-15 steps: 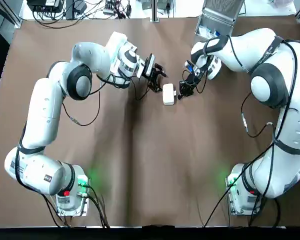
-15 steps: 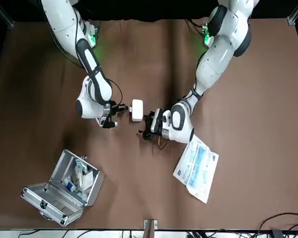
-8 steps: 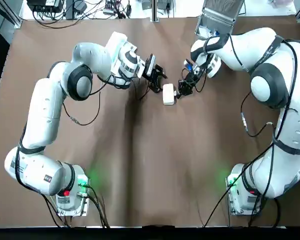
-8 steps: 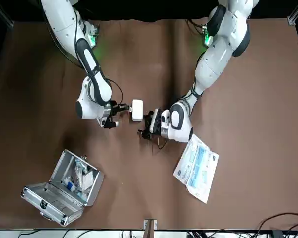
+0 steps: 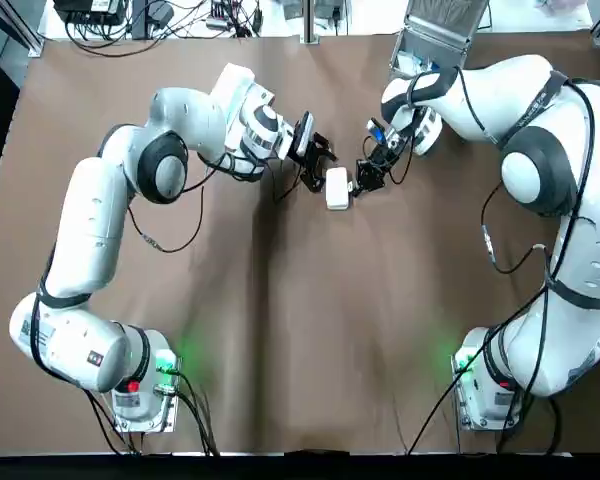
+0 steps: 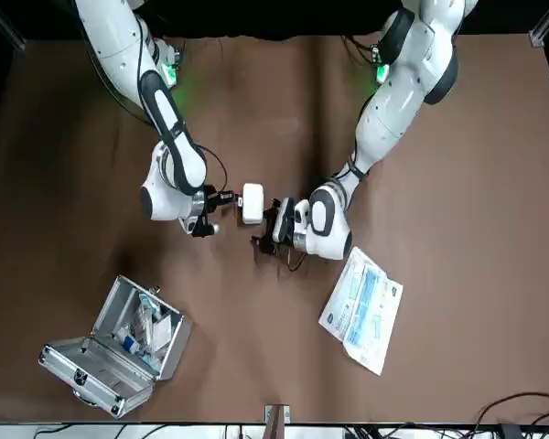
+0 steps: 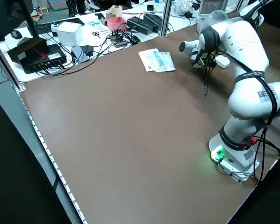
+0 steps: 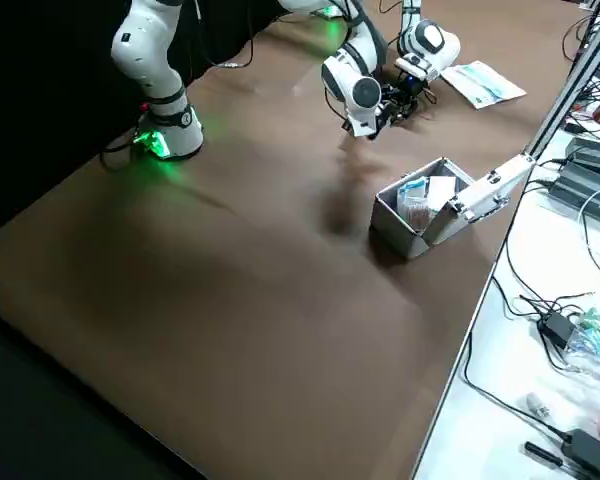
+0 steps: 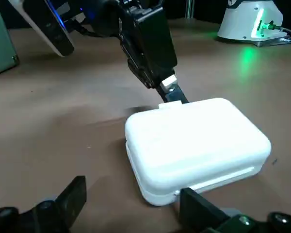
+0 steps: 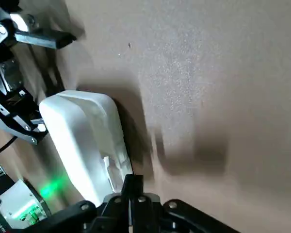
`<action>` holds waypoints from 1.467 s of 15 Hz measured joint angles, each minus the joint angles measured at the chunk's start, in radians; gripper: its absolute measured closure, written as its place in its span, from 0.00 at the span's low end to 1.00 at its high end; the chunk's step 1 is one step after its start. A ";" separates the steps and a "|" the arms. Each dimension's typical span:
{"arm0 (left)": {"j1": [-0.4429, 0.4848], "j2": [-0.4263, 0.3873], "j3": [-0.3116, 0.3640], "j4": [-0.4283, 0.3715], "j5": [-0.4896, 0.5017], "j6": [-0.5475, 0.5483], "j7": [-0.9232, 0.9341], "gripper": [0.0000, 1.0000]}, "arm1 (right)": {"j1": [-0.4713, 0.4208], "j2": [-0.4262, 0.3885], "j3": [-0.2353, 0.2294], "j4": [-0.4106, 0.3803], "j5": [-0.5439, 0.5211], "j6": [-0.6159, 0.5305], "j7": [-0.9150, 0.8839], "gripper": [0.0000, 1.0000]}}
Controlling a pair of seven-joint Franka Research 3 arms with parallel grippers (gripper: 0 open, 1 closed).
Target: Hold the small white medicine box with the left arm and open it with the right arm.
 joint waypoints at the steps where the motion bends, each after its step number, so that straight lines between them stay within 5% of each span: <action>1: 0.001 0.000 0.000 0.001 0.000 -0.002 0.000 0.09 | 0.000 0.000 0.000 0.000 0.000 0.000 0.000 0.99; 13: 0.003 0.004 0.004 0.010 0.010 -0.043 0.003 0.10 | 0.001 0.000 0.002 0.005 0.000 -0.001 -0.001 0.99; 14: -0.003 0.006 0.004 0.009 0.012 -0.045 0.003 0.12 | 0.001 0.000 0.002 0.005 0.000 -0.001 -0.001 0.99; 17: -0.011 0.007 0.004 0.003 0.015 -0.052 0.009 0.39 | 0.001 0.000 0.002 0.005 0.000 -0.001 -0.001 0.99; 22: -0.008 0.007 0.006 0.005 0.015 -0.059 0.009 0.55 | 0.001 0.001 0.002 0.005 0.000 -0.001 -0.001 0.99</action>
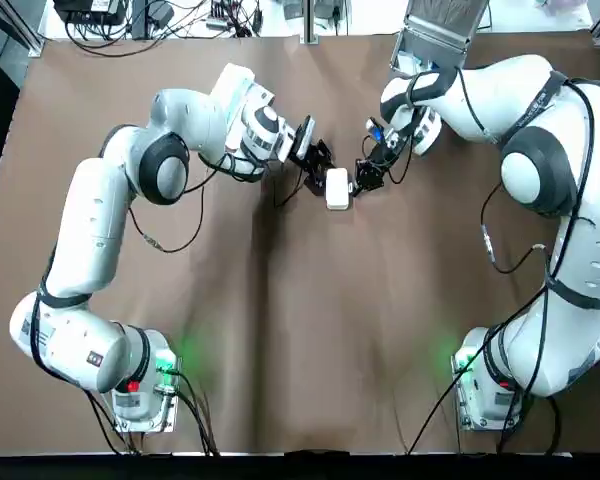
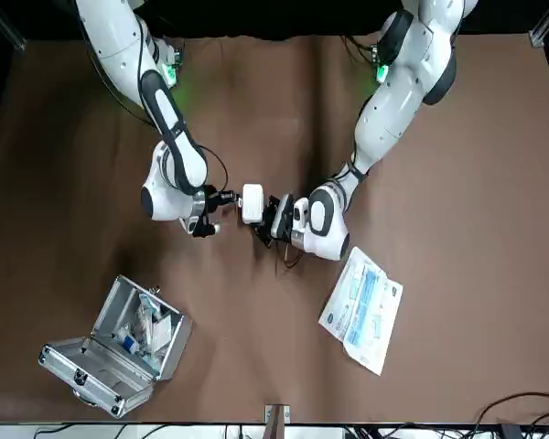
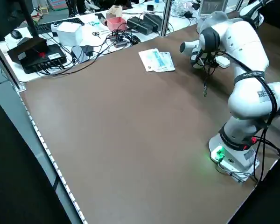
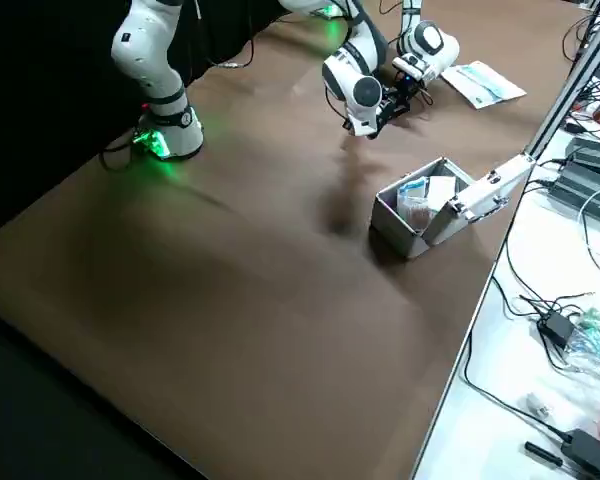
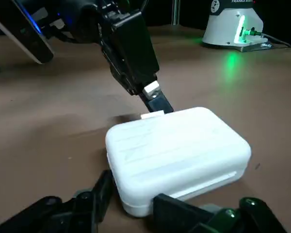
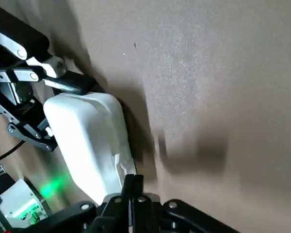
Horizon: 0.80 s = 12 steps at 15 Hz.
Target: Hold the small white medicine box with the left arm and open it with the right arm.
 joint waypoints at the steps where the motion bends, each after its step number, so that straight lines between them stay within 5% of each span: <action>1: 0.000 0.000 0.000 0.000 0.000 0.000 0.000 0.56 | 0.000 0.001 0.000 0.000 0.000 0.000 0.000 0.99; 12: 0.000 0.000 0.000 0.002 0.000 0.001 -0.001 0.58 | 0.000 0.039 0.000 0.023 0.000 0.000 -0.001 0.99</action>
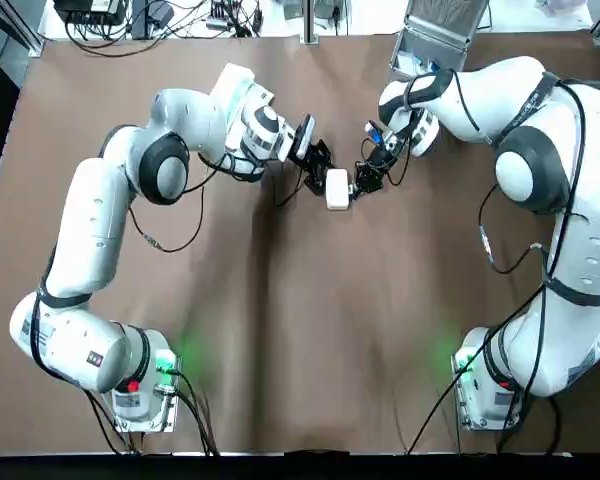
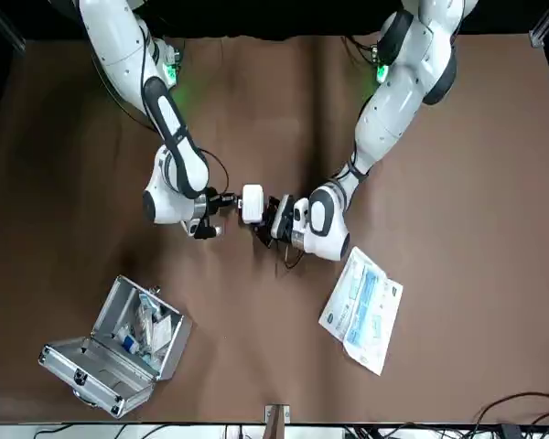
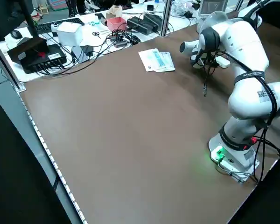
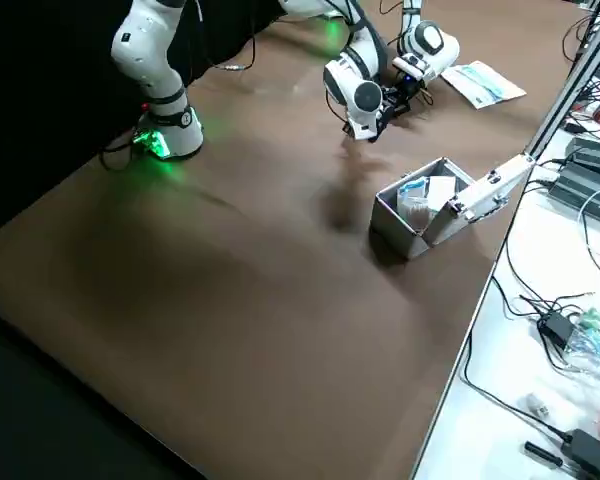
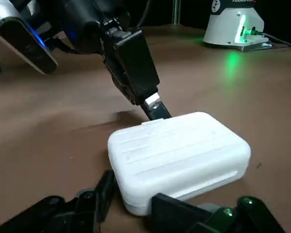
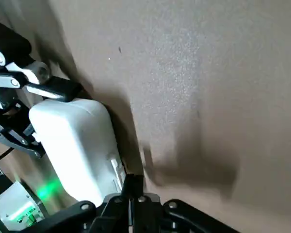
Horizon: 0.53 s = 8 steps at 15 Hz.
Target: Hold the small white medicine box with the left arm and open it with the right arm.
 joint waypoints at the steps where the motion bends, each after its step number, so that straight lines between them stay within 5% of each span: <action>1: 0.000 0.000 0.000 0.000 0.000 0.000 0.000 0.58 | 0.000 0.003 0.000 0.003 0.000 0.000 0.000 0.99; 8: 0.000 0.000 0.000 0.000 0.000 0.000 0.000 0.58 | 0.010 0.009 0.001 0.013 0.000 0.000 -0.001 0.99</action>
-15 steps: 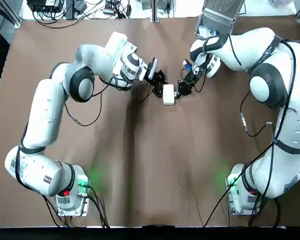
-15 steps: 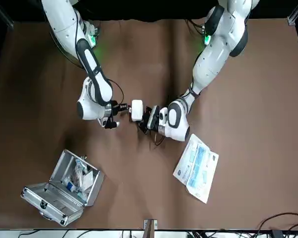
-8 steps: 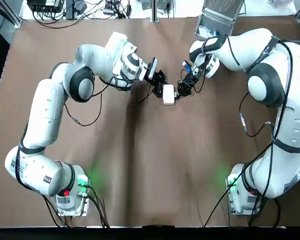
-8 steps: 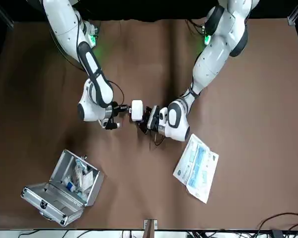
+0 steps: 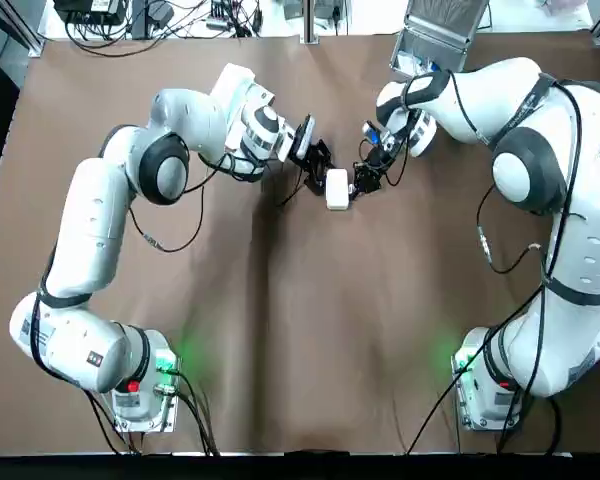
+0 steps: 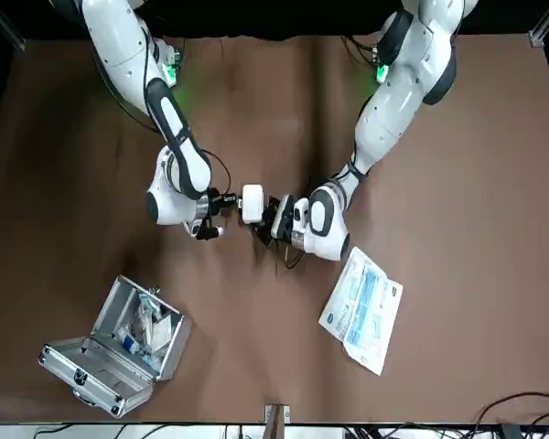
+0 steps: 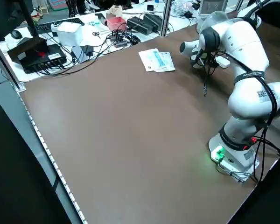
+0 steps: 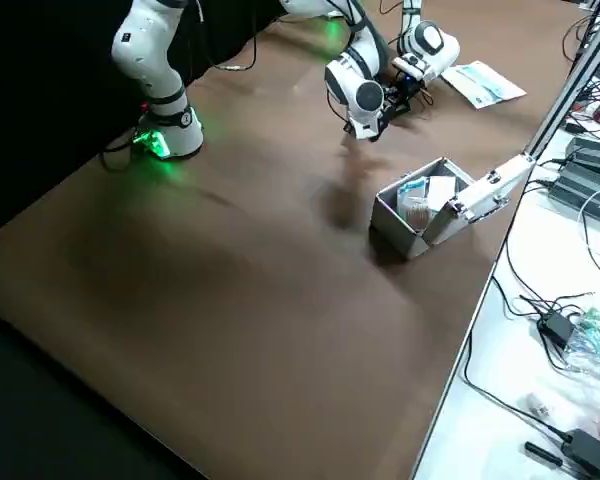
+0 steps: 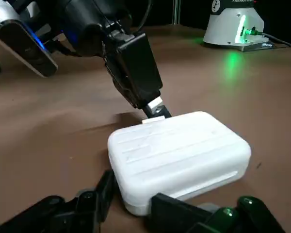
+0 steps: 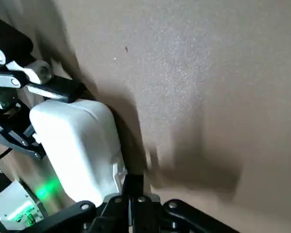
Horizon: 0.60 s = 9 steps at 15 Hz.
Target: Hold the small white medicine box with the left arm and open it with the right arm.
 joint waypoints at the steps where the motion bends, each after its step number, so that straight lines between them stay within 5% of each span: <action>1: 0.000 0.000 0.000 0.000 0.000 0.000 0.000 0.58 | 0.001 0.000 0.000 0.000 0.000 0.000 0.000 0.99; 9: 0.003 0.004 0.000 -0.001 -0.015 -0.005 0.000 0.58 | 0.002 0.000 -0.005 0.010 0.000 -0.024 0.017 0.99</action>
